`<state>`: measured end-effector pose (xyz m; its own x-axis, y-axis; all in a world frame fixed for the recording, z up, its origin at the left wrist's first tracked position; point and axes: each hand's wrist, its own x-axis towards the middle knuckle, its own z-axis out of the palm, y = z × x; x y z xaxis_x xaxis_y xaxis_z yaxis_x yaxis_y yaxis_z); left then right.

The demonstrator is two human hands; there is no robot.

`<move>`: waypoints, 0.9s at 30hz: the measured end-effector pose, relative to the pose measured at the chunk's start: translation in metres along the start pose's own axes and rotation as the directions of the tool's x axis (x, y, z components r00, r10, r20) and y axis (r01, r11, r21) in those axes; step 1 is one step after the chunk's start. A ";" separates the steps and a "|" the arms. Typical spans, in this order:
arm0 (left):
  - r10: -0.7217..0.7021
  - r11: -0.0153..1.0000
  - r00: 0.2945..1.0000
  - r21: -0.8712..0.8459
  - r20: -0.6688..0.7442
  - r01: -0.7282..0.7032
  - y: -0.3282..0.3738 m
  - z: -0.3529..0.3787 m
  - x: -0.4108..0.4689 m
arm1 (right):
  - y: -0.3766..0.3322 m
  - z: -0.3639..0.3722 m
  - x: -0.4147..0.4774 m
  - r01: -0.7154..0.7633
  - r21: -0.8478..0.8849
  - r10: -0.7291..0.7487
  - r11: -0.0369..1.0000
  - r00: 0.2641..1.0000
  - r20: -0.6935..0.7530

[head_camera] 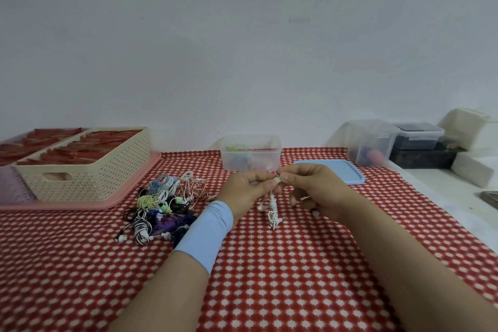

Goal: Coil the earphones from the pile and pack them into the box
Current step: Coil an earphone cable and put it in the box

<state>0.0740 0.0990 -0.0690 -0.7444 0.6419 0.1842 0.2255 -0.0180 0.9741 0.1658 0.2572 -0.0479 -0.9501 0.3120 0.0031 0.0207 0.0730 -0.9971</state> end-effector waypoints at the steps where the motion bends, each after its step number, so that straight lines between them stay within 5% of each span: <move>1: -0.001 1.000 1.000 0.010 -0.016 0.002 0.000 0.000 0.000 | -0.001 -0.001 -0.001 0.007 -0.025 -0.007 1.000 1.000 -0.011; 10: 0.019 0.996 0.997 0.093 -0.076 -0.011 0.001 0.000 -0.002 | -0.001 -0.001 -0.004 0.105 -0.274 -0.121 0.956 0.992 -0.044; 27: -0.061 0.990 0.996 0.120 -0.069 0.069 0.002 -0.001 -0.002 | -0.001 -0.004 -0.005 0.246 -0.346 -0.270 0.906 0.963 -0.023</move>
<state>0.0747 0.0969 -0.0676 -0.7984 0.5873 0.1330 0.2474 0.1187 0.9616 0.1713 0.2590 -0.0463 -0.9128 0.3028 0.2741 -0.1071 0.4702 -0.8760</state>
